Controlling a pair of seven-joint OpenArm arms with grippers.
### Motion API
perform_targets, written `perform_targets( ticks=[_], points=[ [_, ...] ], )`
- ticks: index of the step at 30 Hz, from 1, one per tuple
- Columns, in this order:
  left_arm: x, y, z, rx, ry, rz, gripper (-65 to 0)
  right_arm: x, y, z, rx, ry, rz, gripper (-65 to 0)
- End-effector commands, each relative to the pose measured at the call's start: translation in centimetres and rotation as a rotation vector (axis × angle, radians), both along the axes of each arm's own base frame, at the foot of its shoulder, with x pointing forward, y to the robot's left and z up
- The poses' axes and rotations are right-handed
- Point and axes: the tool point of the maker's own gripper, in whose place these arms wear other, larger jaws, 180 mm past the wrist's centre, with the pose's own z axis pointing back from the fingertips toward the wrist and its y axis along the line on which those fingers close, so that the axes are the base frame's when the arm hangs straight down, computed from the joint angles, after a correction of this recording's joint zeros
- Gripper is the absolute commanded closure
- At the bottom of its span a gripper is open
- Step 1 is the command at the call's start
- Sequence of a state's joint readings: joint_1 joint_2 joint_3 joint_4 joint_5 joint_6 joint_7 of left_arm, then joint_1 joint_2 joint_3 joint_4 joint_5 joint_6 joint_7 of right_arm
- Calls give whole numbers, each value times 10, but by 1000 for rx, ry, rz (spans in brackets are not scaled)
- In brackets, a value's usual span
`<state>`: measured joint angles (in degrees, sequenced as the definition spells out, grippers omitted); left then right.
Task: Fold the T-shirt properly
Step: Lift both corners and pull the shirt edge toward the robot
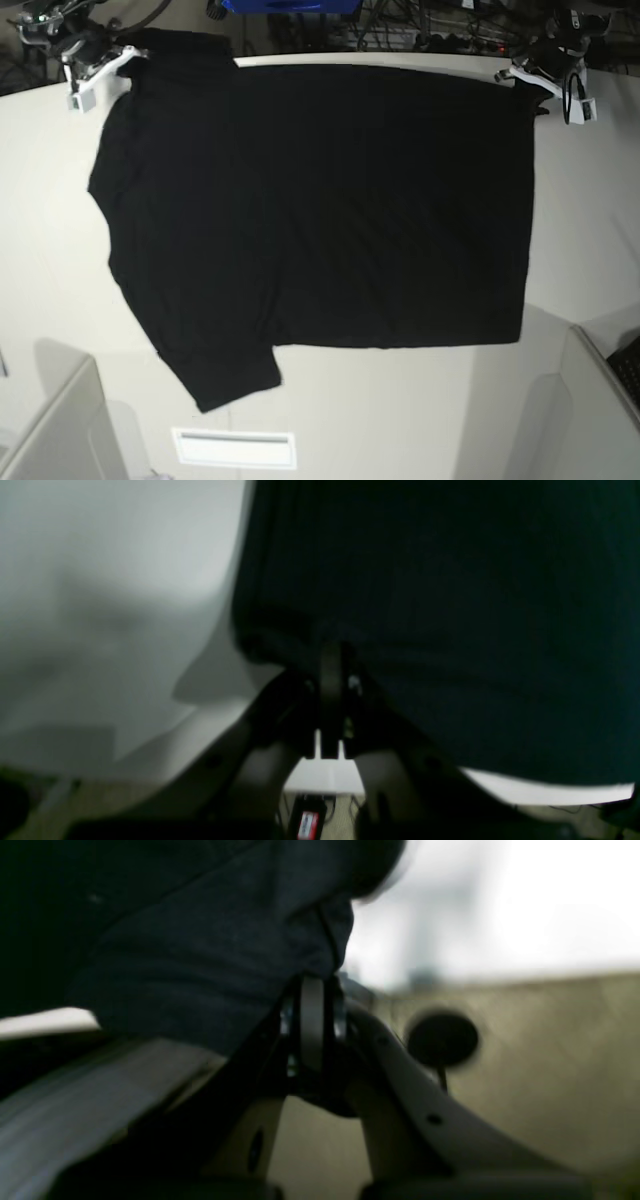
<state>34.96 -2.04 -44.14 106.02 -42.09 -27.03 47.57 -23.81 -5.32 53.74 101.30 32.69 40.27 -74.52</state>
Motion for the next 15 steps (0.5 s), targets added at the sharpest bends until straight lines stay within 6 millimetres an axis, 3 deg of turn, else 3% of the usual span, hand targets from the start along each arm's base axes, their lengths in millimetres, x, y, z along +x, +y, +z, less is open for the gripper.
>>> perform_targets(
  ticks=[1,4,8,15],
  points=[
    [6,0,12,14,-44,-5,0,3,-5,6,-33,3,8,0],
    [14,-7,27,36,-69,-40,0,15,-9,19,-68,-25,20,0],
    [25,-17,31,-23,-90,-44,0,35,-9,29,-83,-60,34,0],
    [45,-15,53,-174,-188,76,0,76,-15,44,-105,-157,37,0]
  ],
)
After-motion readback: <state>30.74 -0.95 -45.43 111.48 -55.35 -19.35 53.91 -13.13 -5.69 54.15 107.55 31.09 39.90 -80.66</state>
